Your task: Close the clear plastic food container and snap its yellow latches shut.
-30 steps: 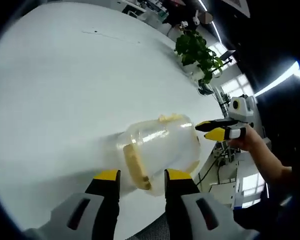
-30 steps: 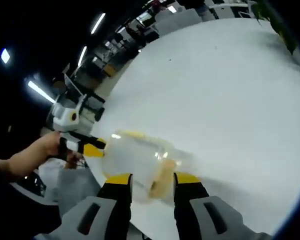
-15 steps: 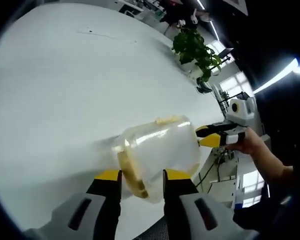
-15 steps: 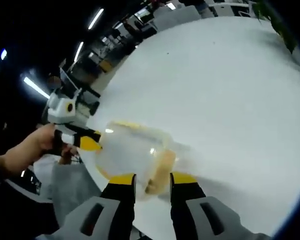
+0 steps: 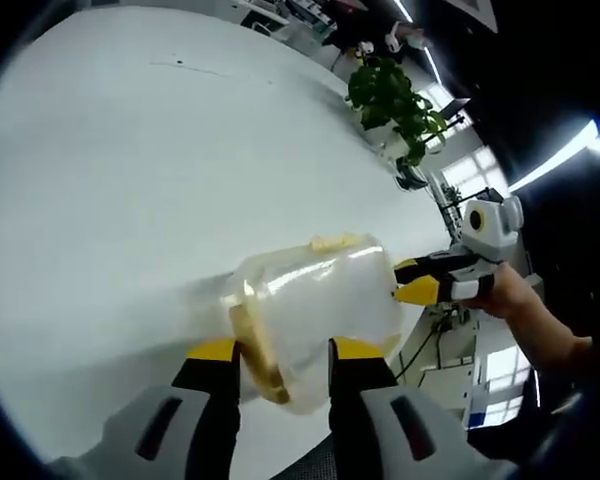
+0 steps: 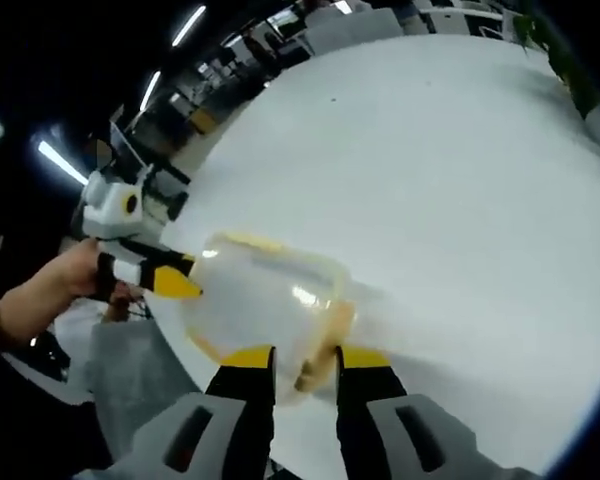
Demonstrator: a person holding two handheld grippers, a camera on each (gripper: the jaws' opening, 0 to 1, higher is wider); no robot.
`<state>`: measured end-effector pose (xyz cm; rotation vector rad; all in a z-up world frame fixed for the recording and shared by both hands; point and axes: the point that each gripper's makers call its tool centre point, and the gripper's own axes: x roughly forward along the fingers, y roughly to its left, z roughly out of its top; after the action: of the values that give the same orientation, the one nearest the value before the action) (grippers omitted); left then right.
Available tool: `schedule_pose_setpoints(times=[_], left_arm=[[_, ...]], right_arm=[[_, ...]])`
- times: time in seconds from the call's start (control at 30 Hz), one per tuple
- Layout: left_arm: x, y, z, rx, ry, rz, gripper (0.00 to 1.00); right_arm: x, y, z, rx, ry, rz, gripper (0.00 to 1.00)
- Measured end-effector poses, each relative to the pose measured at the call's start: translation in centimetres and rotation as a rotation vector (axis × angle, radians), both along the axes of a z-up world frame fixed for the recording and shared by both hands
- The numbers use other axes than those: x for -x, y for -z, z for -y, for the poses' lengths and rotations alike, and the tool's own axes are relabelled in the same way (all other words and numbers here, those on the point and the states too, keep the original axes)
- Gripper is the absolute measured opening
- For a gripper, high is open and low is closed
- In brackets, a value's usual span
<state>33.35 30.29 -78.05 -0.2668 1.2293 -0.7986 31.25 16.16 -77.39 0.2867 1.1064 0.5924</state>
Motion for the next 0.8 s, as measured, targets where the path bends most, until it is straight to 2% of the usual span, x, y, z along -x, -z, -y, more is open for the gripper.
schedule_pose_setpoints(times=[0.1,0.13,0.17,0.23,0.27,0.3,0.33,0.43,0.53,0.63,0.8], left_arm=[[0.1,0.0,0.0,0.005,-0.009,0.001,0.31],[0.3,-0.1,0.1,0.013,-0.013,-0.008,0.30],[0.2,-0.1,-0.2,0.010,-0.017,0.003,0.30],[0.2,0.0,-0.1,0.006,-0.034,-0.010,0.29],[0.3,0.1,-0.1,0.000,-0.036,-0.026,0.28],[1.7,-1.1,1.2,0.102,-0.007,-0.116,0.25],[0.6,-0.7,-0.6,0.023,-0.024,-0.057,0.25],[0.7,-0.7,-1.0,0.020,-0.026,-0.053,0.25],[0.5,-0.8,-1.5,0.033,-0.024,-0.041,0.27],[0.5,-0.5,-0.7,0.024,-0.021,-0.039,0.28],[0.3,-0.3,-0.9,0.024,-0.020,-0.045,0.29]], right_arm=[[0.0,0.0,0.1,-0.005,0.013,0.003,0.20],[0.2,-0.1,-0.3,-0.043,0.011,-0.008,0.19],[-0.1,0.0,0.1,-0.015,0.014,-0.003,0.18],[-0.6,-0.2,-0.2,-0.010,0.014,0.013,0.18],[-0.6,-0.2,-0.2,-0.009,0.014,0.011,0.18],[-0.9,-0.4,-0.6,-0.026,0.018,0.021,0.18],[-0.7,-0.3,-0.3,-0.010,0.018,0.003,0.18],[-0.7,-0.3,-0.5,0.018,-0.014,0.004,0.18],[-0.6,-0.1,-0.3,0.014,-0.026,0.001,0.18],[-0.6,-0.1,-0.3,0.032,-0.030,-0.014,0.19],[-0.4,-0.2,-0.4,0.074,-0.058,-0.028,0.19]])
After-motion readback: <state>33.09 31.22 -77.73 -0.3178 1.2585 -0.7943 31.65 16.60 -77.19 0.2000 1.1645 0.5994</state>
